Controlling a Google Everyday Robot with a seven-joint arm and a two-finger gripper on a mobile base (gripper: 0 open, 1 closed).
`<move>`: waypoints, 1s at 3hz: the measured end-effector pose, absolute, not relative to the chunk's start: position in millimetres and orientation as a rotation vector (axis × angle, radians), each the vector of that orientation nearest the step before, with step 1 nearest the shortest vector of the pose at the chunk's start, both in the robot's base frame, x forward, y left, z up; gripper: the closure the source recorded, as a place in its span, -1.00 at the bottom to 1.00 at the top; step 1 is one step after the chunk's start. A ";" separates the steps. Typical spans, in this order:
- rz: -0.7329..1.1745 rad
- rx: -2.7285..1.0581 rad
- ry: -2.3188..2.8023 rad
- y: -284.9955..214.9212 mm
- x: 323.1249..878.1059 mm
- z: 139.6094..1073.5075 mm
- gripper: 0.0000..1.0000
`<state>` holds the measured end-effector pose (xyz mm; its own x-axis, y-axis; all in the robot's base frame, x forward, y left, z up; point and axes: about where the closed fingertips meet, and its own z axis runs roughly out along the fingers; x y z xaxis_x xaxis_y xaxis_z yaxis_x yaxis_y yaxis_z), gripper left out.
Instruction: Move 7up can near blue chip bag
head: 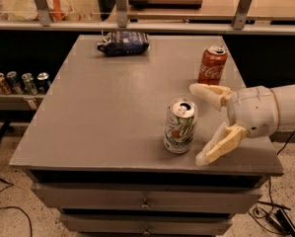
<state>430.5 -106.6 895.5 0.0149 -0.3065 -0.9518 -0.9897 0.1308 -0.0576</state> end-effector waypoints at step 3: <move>0.938 -1.309 1.459 -100.7 427.8 887.7 0.22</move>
Offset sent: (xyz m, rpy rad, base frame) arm -0.0014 0.0033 -0.0113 0.0426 0.0114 -0.0158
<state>427.8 -100.7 887.7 0.0015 -0.2777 -0.9607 -0.9893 0.1397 -0.0419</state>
